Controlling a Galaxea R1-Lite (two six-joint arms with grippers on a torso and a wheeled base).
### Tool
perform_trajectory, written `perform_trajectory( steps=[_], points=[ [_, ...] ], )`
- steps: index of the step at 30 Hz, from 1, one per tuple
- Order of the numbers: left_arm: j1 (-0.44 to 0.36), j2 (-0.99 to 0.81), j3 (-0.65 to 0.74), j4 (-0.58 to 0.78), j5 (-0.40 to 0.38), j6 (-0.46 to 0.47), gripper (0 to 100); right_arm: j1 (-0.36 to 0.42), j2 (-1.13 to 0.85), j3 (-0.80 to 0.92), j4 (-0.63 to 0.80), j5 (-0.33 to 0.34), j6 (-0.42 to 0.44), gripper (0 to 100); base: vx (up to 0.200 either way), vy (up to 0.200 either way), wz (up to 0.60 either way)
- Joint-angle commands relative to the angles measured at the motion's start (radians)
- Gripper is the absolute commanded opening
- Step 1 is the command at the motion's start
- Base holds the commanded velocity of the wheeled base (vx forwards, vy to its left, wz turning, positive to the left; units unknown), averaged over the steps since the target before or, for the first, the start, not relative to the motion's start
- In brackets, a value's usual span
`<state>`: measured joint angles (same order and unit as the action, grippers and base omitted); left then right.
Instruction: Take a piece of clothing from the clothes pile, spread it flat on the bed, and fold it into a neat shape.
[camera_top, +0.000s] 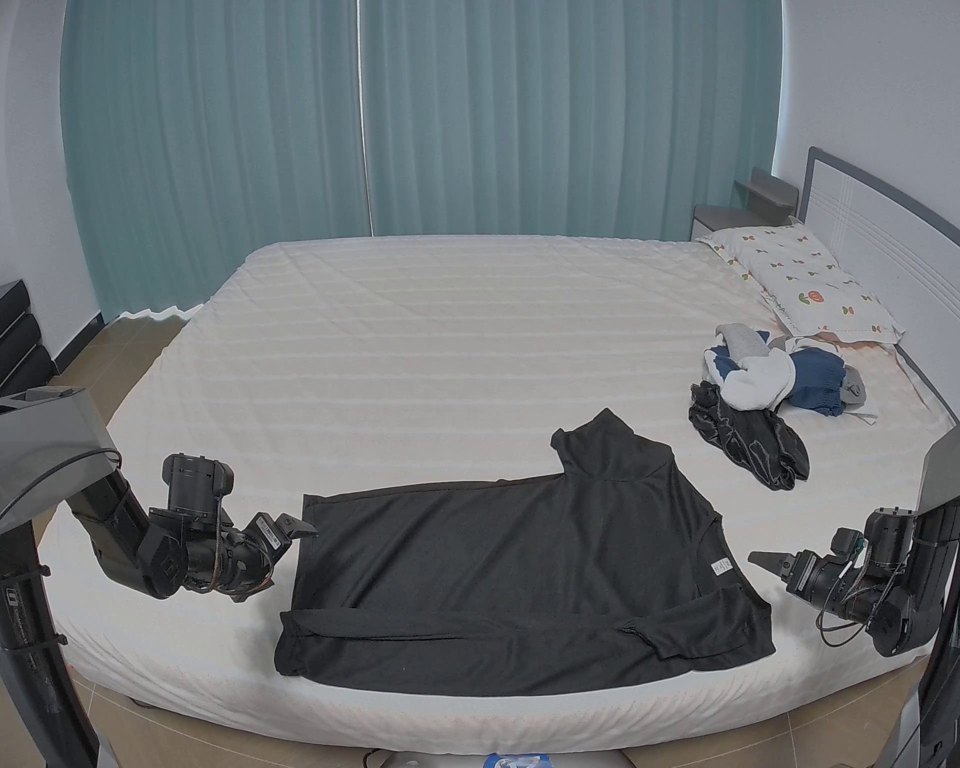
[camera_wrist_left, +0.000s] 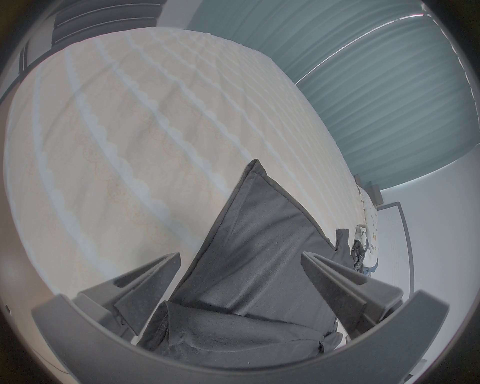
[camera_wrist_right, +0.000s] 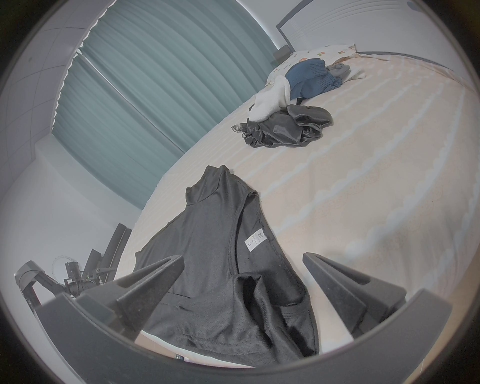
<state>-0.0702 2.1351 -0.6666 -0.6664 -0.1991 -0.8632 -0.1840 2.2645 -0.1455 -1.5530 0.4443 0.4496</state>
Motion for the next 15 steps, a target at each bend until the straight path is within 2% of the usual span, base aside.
perform_trajectory(
  steps=[1,15],
  points=[
    [-0.002,0.008,-0.005,0.001,0.000,0.000,100,0.012,0.003,-0.003,-0.015,0.001,0.000,100,0.000,0.000,0.00],
    [-0.005,0.009,-0.013,0.001,-0.020,-0.037,100,0.055,0.003,-0.008,-0.015,-0.001,0.001,100,0.000,0.000,0.00]
  ],
)
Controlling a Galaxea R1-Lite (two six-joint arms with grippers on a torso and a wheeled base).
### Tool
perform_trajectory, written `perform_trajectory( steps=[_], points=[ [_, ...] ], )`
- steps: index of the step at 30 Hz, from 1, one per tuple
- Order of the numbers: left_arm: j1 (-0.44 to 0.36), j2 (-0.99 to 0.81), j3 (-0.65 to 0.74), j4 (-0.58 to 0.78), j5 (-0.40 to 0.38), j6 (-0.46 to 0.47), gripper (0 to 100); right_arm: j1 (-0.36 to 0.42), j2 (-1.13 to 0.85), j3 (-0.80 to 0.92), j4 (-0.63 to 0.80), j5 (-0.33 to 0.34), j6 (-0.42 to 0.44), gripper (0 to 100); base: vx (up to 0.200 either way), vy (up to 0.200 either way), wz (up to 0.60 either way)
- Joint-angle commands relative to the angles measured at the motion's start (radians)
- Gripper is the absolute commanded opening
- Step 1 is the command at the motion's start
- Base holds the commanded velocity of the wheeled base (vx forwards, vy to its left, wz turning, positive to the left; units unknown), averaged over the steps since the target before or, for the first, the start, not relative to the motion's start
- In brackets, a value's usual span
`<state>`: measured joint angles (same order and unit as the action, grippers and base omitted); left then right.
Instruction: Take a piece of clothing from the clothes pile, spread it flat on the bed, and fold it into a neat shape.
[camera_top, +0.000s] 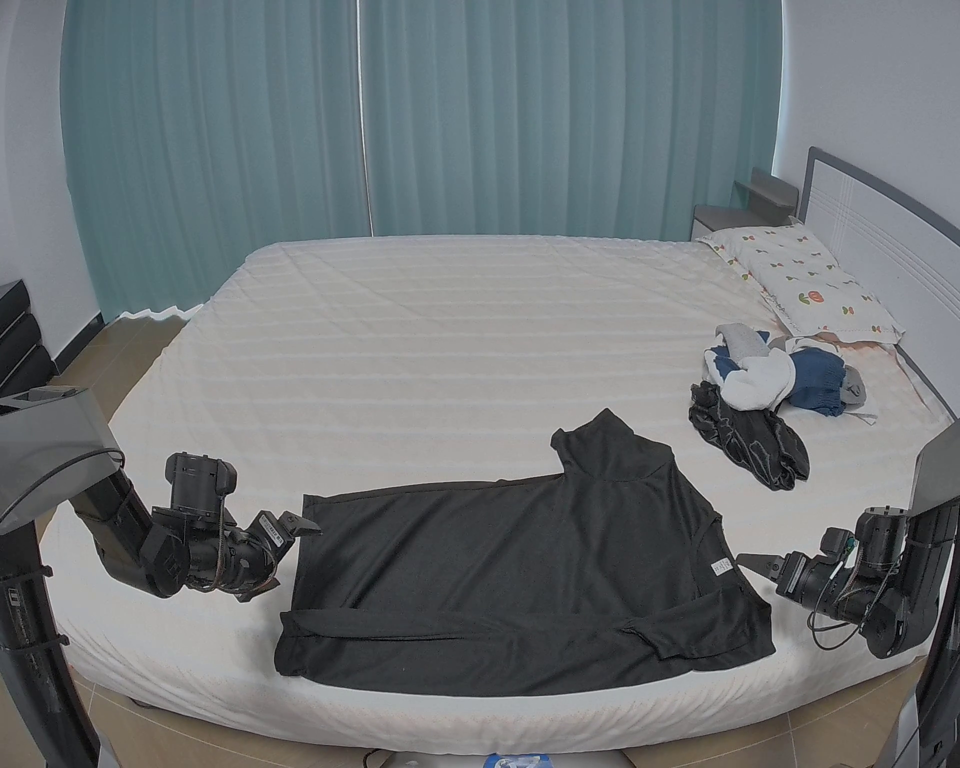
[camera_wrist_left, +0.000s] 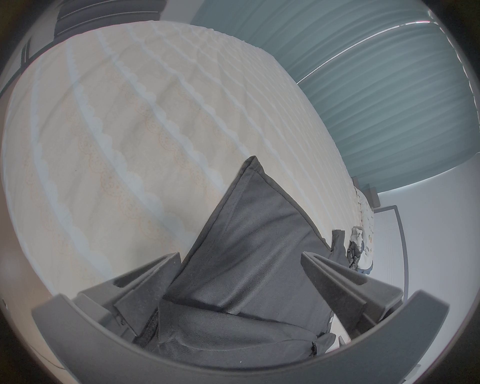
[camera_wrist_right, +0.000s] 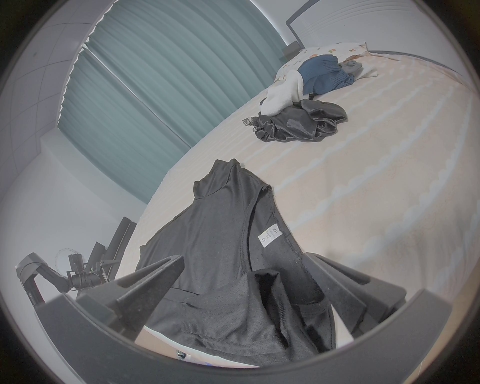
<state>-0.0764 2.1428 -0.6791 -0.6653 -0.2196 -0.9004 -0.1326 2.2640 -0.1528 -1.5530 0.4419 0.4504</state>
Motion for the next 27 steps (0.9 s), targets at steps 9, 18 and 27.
perform_trajectory(
  steps=[9,18,27],
  points=[
    [0.000,0.003,0.000,0.000,0.000,0.000,100,0.002,0.003,0.001,-0.015,0.001,0.001,100,0.000,0.000,0.00],
    [0.001,0.003,0.000,0.001,0.000,-0.002,100,0.002,0.003,0.004,-0.015,0.000,0.004,100,0.000,0.000,0.00],
    [0.000,0.003,0.000,0.001,-0.001,0.000,100,0.002,0.008,0.007,-0.015,-0.042,0.014,100,0.000,0.000,0.00]
  ],
)
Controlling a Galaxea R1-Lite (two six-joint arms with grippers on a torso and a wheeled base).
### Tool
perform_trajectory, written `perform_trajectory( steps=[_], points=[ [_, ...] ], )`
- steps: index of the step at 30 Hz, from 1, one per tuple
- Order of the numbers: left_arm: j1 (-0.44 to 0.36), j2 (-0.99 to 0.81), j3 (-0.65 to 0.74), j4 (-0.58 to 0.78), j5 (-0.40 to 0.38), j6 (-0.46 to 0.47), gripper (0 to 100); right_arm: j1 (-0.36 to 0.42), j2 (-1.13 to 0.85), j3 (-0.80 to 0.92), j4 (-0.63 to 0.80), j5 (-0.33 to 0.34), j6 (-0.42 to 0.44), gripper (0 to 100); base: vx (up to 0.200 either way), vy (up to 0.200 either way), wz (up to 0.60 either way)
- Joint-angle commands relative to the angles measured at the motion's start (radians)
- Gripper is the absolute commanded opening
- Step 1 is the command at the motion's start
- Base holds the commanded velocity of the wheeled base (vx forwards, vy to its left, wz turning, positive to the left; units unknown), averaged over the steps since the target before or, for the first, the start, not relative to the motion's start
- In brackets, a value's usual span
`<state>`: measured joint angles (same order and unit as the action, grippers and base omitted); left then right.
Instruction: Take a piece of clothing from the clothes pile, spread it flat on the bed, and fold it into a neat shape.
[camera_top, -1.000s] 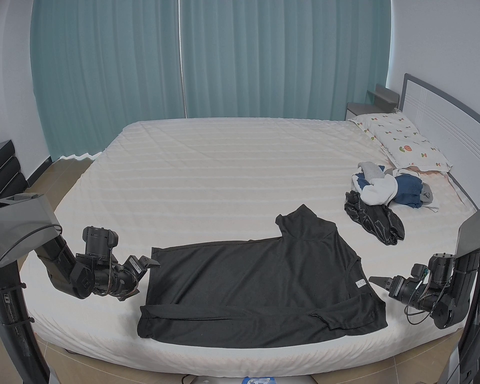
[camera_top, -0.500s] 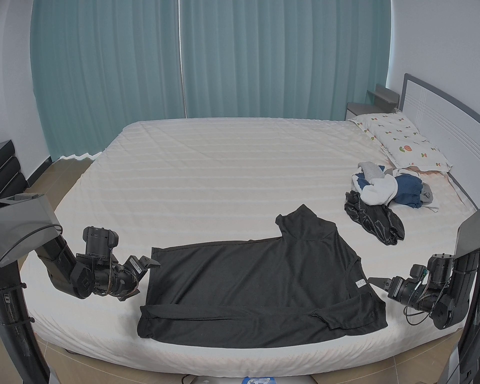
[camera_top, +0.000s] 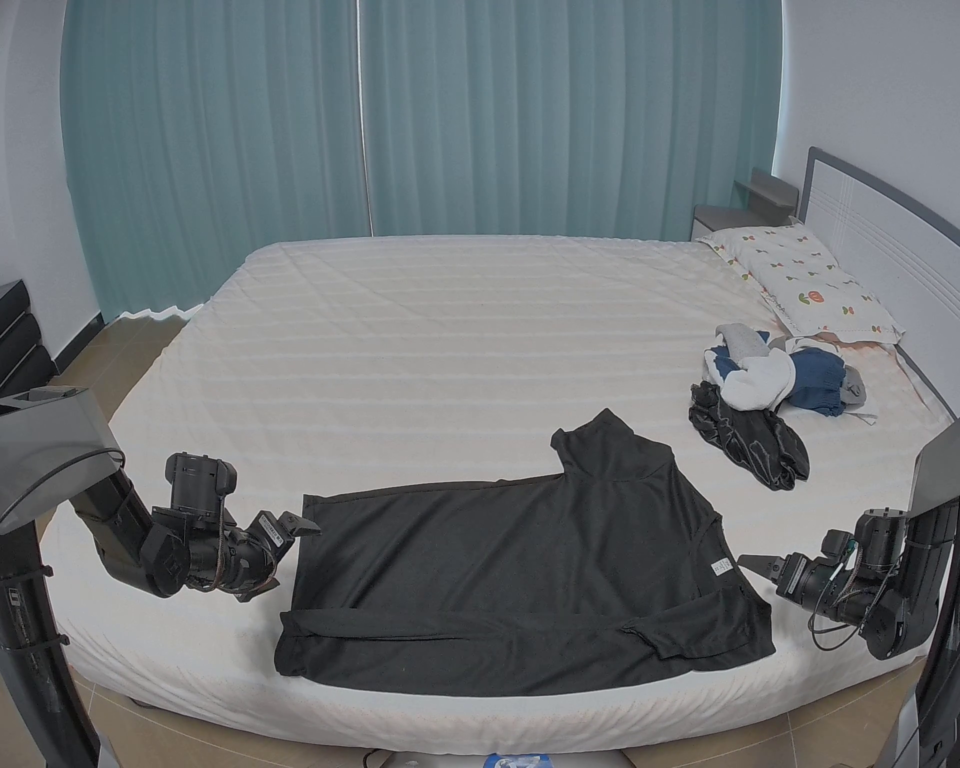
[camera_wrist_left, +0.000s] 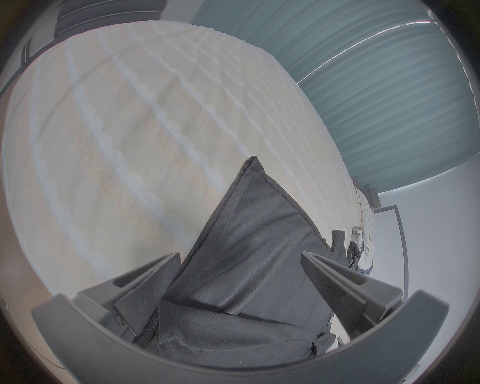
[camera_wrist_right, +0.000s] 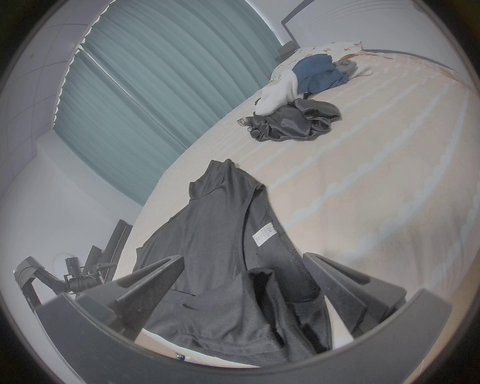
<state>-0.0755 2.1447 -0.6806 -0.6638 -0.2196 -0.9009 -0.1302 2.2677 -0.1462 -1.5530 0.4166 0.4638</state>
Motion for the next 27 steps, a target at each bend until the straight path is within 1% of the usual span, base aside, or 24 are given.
perform_trajectory(
  steps=[1,27],
  points=[
    [-0.001,0.001,0.001,0.000,-0.001,0.000,100,0.000,0.004,0.000,-0.015,-0.016,0.001,100,0.000,0.000,0.00],
    [0.000,0.011,-0.008,0.001,-0.001,-0.001,100,0.000,0.003,0.008,-0.015,-0.010,0.003,100,0.000,0.000,0.00]
  ],
)
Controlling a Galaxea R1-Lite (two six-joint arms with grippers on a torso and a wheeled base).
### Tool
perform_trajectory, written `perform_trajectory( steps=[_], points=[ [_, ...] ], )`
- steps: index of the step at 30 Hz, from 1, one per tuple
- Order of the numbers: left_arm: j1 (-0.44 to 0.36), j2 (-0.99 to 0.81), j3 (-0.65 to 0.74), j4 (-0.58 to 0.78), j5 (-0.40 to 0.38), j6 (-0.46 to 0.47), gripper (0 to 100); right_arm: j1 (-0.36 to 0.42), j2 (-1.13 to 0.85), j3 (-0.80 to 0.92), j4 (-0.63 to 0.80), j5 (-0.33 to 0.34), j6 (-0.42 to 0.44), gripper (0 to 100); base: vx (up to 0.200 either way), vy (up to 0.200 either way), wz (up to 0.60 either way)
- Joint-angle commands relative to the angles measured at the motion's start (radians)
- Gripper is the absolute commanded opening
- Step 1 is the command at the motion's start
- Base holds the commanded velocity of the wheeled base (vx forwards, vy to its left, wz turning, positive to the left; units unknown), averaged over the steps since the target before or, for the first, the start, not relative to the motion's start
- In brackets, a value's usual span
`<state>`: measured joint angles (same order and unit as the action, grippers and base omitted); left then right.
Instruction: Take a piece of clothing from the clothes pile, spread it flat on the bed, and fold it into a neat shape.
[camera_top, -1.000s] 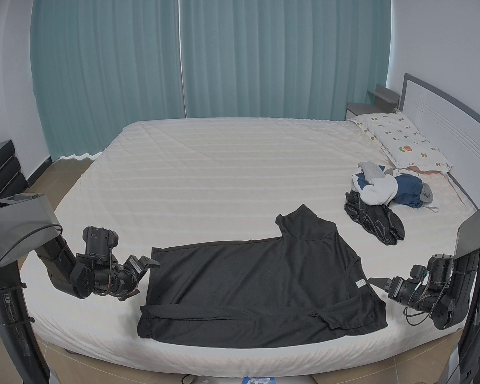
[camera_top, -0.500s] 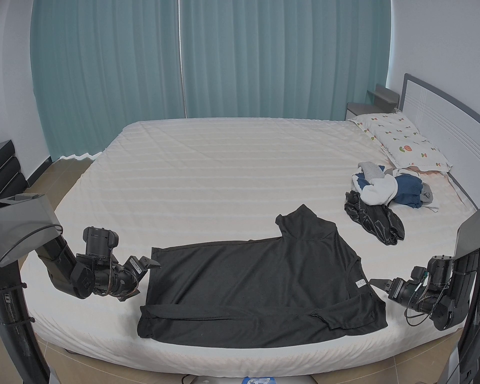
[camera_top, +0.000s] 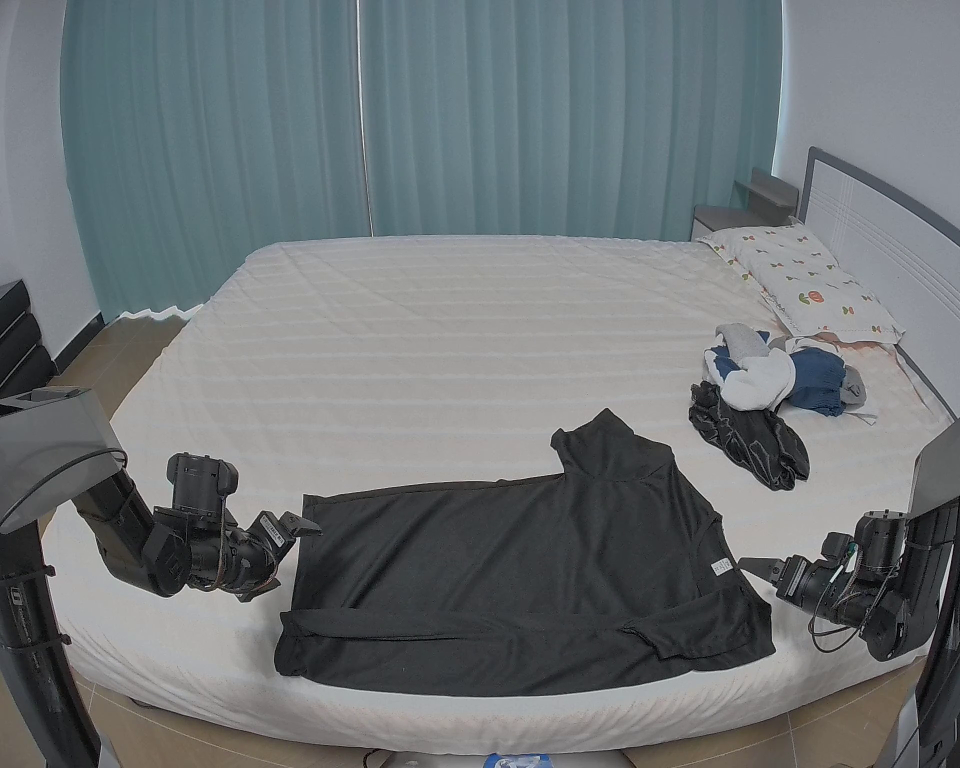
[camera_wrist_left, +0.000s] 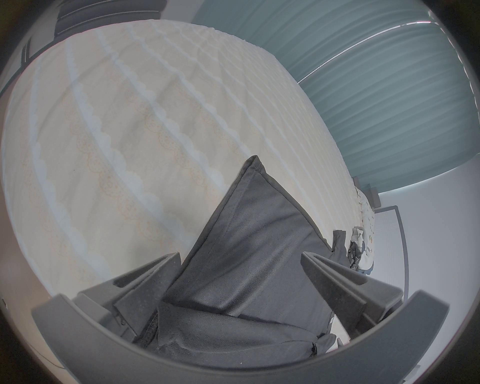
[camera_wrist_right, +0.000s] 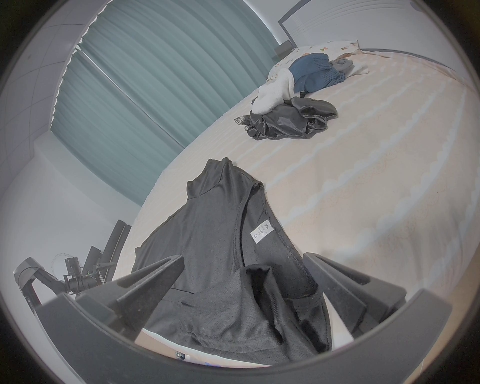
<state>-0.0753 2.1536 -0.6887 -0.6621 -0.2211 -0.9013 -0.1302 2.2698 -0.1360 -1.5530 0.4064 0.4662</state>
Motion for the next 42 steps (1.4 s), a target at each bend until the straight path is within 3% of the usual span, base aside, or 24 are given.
perform_trajectory(
  steps=[1,42],
  points=[
    [0.000,0.002,0.000,-0.001,0.000,-0.001,100,0.000,0.004,-0.007,-0.015,0.000,0.000,100,0.000,0.000,0.00],
    [0.023,0.002,-0.054,0.001,0.005,0.001,100,0.067,0.059,-0.097,-0.004,-0.011,0.006,100,0.000,0.000,0.00]
  ],
)
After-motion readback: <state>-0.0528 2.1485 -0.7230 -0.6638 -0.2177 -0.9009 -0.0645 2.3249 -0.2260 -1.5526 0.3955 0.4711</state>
